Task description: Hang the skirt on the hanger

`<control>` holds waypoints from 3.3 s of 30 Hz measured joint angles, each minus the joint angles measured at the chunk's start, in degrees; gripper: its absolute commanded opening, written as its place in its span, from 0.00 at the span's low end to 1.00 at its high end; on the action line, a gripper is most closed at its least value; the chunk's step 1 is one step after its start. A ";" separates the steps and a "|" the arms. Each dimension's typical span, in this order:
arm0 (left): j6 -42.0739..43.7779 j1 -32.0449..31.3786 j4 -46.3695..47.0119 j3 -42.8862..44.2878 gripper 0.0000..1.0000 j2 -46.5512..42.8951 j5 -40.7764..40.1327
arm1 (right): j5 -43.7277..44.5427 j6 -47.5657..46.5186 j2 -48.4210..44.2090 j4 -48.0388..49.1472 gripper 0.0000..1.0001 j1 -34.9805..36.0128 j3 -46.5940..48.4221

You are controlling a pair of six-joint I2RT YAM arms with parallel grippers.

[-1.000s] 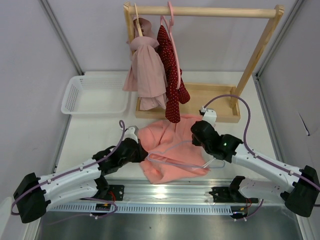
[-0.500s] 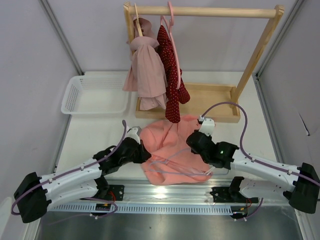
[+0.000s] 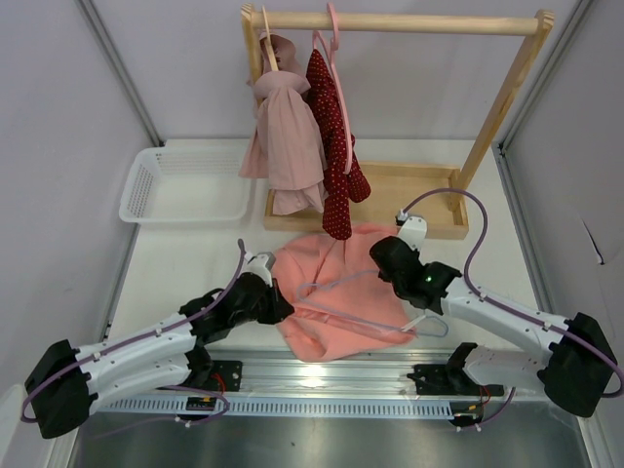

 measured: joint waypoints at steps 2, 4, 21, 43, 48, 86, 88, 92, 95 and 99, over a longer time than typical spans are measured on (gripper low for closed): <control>0.02 0.00 0.00 0.07 0.00 0.33 0.09 | -0.24 -0.33 0.13 1.18 0.12 0.02 -0.15; 0.02 0.00 0.04 0.33 0.00 1.38 0.13 | -0.87 -0.37 0.15 2.14 0.25 0.24 -0.63; 0.00 0.00 0.90 1.77 0.00 6.99 0.11 | -8.96 2.91 -8.83 -0.42 0.41 3.54 -3.67; 0.02 0.00 1.62 2.08 0.00 8.39 0.13 | -19.93 10.91 9.03 12.98 0.28 27.45 -4.20; 0.00 -0.04 2.19 2.08 0.00 9.42 0.20 | -20.04 12.13 11.96 15.21 0.29 31.08 -3.89; 4.98 -0.44 -14.32 9.97 0.31 -3.76 -1.14 | -20.72 14.69 26.08 17.84 0.23 33.33 0.70; 4.74 -0.92 -14.25 10.01 0.32 -3.69 -0.57 | -20.81 14.69 26.08 17.84 0.22 33.29 0.70; 2.89 -3.45 -12.33 9.42 0.36 -1.38 0.17 | -20.90 14.75 26.08 17.75 0.22 33.22 0.70; 0.85 -7.32 -9.88 8.46 0.31 2.73 0.00 | -20.87 14.95 26.08 17.66 0.22 33.20 0.70; -1.60 -10.58 -7.78 8.26 0.26 7.98 -0.33 | -20.87 15.34 26.01 17.44 0.22 33.16 0.72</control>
